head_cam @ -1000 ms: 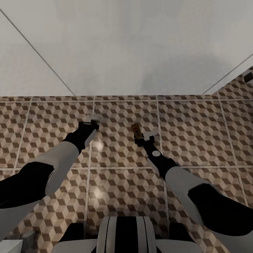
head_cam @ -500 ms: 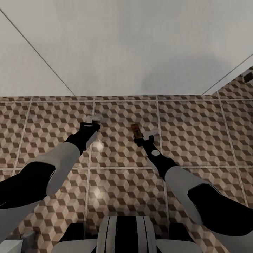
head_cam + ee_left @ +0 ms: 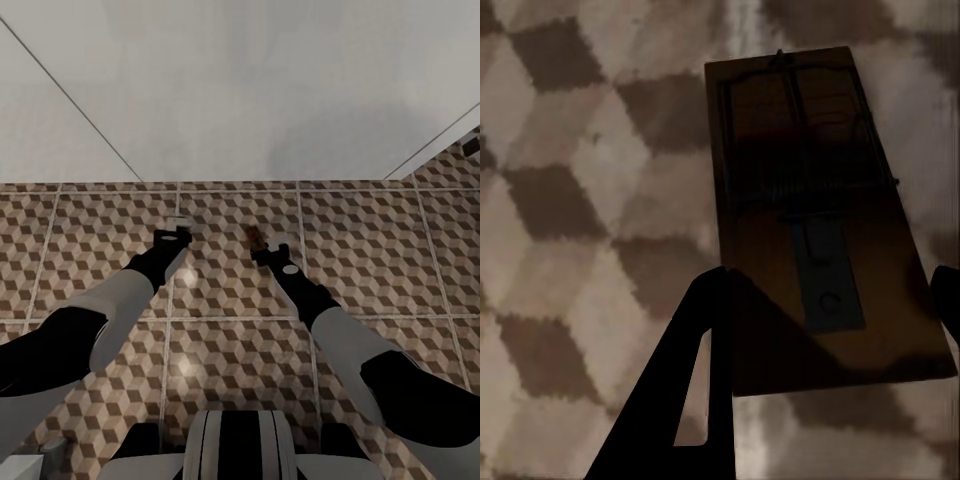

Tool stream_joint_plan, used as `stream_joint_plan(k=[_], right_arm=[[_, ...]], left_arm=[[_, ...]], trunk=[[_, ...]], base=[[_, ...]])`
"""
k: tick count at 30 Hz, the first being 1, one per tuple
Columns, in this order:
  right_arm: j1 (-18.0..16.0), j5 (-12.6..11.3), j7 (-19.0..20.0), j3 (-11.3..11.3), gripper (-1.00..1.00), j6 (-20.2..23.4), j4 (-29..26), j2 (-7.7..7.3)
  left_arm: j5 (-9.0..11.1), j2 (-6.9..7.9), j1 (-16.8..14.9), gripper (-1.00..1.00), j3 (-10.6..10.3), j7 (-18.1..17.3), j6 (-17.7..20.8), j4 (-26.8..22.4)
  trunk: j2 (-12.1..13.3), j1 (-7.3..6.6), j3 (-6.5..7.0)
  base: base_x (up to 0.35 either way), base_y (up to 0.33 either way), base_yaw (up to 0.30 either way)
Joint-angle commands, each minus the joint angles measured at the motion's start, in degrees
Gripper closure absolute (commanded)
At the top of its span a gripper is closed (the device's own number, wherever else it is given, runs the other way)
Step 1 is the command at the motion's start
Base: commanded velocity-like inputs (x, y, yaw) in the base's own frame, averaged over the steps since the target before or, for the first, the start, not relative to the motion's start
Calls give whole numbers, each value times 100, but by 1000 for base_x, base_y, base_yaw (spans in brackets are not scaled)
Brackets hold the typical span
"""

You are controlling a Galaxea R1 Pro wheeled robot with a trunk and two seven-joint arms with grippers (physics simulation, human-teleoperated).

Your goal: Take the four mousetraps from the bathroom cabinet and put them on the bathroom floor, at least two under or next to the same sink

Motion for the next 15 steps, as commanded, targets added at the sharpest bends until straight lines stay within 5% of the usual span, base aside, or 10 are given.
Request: stream_joint_plan(k=[1, 15], right_arm=[[-7, -43, -68, 47, 100, 57, -40, -6], [-455, -42, -336, 44, 100, 847, -226, -18]], left_arm=[[39, -5, -1, 100, -48, 37, 30, -13], [37, -75, -3, 100, -48, 37, -14, -42]], trunk=[[-1, -1, -3], [-1, -1, -3]], base=[[0, 0, 0], [0, 0, 0]])
